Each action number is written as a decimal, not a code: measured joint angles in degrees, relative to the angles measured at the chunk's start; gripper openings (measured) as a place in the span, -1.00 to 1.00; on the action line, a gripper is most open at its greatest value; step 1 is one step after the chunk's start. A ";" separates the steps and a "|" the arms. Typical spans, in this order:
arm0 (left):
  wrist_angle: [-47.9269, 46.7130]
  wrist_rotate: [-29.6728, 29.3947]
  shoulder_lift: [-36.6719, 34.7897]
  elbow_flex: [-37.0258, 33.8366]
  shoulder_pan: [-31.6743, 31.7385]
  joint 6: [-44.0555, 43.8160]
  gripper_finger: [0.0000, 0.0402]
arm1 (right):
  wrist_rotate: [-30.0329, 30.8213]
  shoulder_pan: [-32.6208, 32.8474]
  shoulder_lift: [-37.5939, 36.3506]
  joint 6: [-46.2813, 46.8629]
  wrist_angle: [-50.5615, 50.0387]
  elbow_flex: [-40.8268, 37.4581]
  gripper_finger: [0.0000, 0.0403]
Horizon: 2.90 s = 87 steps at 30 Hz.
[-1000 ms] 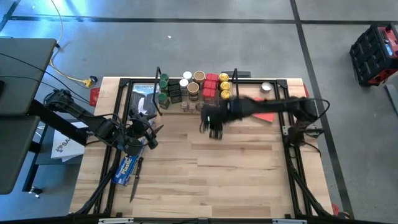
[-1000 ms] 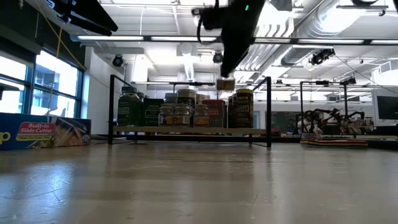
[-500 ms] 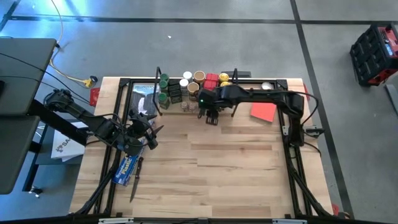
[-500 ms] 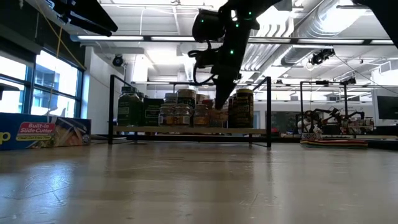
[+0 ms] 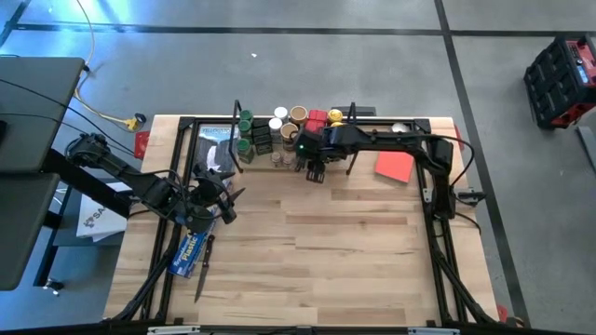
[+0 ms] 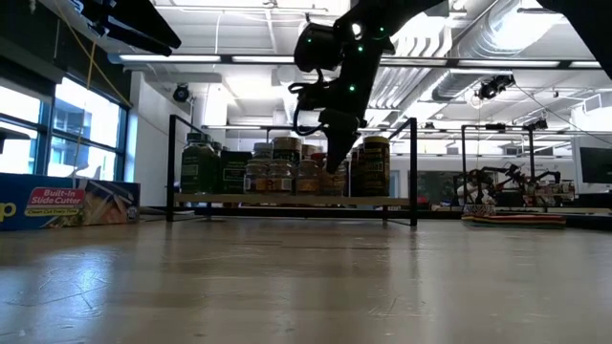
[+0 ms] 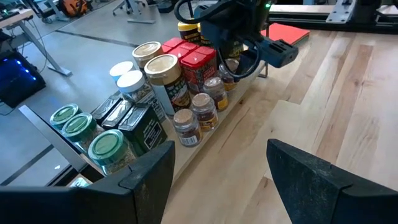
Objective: Shelf spices
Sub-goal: Put the brown seasoning bottle on the shelf and align it with the other brown seasoning bottles, then return to Home Position
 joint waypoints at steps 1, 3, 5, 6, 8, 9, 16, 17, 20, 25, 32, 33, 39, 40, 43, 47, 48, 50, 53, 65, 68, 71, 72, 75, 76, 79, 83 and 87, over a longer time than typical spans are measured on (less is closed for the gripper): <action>0.02 0.00 0.00 0.00 0.00 0.00 0.25 | -0.01 -0.13 0.00 0.02 -0.04 0.00 -0.12; 0.03 0.10 0.00 0.00 -0.04 0.00 0.25 | -0.02 -0.33 0.00 0.02 -0.03 0.00 -0.08; 0.07 0.20 0.00 0.00 -0.04 -0.02 0.25 | -0.03 -0.45 0.00 0.02 -0.04 0.00 -0.02; 0.07 0.22 0.00 0.00 -0.04 -0.02 0.25 | -0.15 -0.53 0.00 0.02 -0.03 0.02 0.02; 0.07 0.26 0.00 0.00 -0.04 -0.02 0.25 | -0.51 -0.67 0.00 0.02 -0.03 -0.01 0.10; 0.09 0.28 0.00 0.00 -0.04 -0.02 0.25 | -0.54 -0.67 -0.01 0.00 0.01 0.01 0.13; 0.09 0.27 0.00 0.00 -0.04 -0.09 0.25 | 1.71 -0.33 -1.44 -0.42 -1.89 -0.01 0.20; 0.10 0.28 0.00 0.00 -0.04 -0.17 0.25 | 2.10 -0.14 -2.45 -0.42 -2.43 -0.01 0.20; 0.11 0.26 0.00 0.00 -0.07 -0.73 0.25 | 2.75 1.15 -6.68 -0.51 -4.47 -0.01 0.20; 0.12 -1.10 0.00 0.00 -0.09 -2.83 0.25 | 1.41 5.21 -15.41 -0.25 -8.73 -0.01 0.20; -1.25 -0.72 -4.51 -0.06 -0.26 -2.43 0.23 | -10.06 9.44 -32.74 5.62 -6.58 -10.89 0.21; -1.13 0.02 -6.27 -0.55 -0.26 -1.28 0.22 | -10.48 10.02 -36.12 7.27 -5.50 -14.19 0.21; 8.07 13.26 -23.15 -7.95 2.49 11.98 0.07 | -10.62 13.80 -57.98 18.87 2.87 -34.33 0.21; 11.90 16.34 -26.54 -9.98 3.18 15.63 0.04 | -10.62 14.53 -61.59 20.51 5.43 -37.64 0.21; 26.44 26.90 -35.71 -16.93 5.71 24.83 -0.04 | -10.63 16.96 -72.20 24.45 14.96 -48.10 0.21; 43.53 34.85 -43.68 -26.13 9.81 28.57 -0.14 | -10.64 18.65 -82.69 26.65 27.67 -60.01 0.21; 44.90 36.13 -44.81 -27.49 11.09 28.35 -0.17 | -10.62 18.76 -84.62 26.68 29.81 -62.34 0.21; 44.73 37.63 -46.08 -29.32 13.76 26.23 -0.24 | -10.62 18.81 -88.07 26.87 33.16 -65.91 0.21; 43.64 39.47 -46.14 -30.78 17.72 24.10 -0.37 | -10.83 18.81 -92.34 26.99 35.95 -69.30 0.18; 40.53 49.60 -48.14 -31.61 34.78 24.44 -0.95 | -15.80 18.81 -101.67 20.28 50.03 -81.60 -0.42; 35.62 49.70 -50.61 -31.61 37.73 23.97 -0.98 | -17.07 18.81 -103.79 18.54 53.23 -84.83 -0.60; 31.95 50.94 -53.17 -31.61 39.75 22.69 -0.99 | -19.23 18.81 -105.82 18.02 54.69 -87.10 -0.82; 31.09 51.56 -53.94 -31.61 40.24 22.49 -1.00 | -19.77 18.81 -106.51 17.97 54.73 -87.80 -0.90; 29.93 53.57 -55.81 -31.61 40.87 23.61 -1.00 | -20.46 18.81 -108.36 17.59 54.83 -89.94 -0.96; 29.85 53.86 -56.26 -31.61 40.88 24.45 -1.00 | -20.48 18.81 -108.93 17.52 54.89 -90.56 -0.95; 29.88 53.87 -56.54 -31.61 40.85 26.40 -1.00 | -21.49 18.81 -110.56 15.43 55.31 -92.37 -0.99; 32.28 54.41 -56.54 -33.37 40.85 26.91 -1.00 | -22.10 18.81 -111.61 13.16 55.00 -92.37 -0.99; 39.34 58.19 -56.52 -38.01 40.85 26.21 -1.00 | -22.39 18.81 -111.65 11.52 55.25 -92.37 -1.00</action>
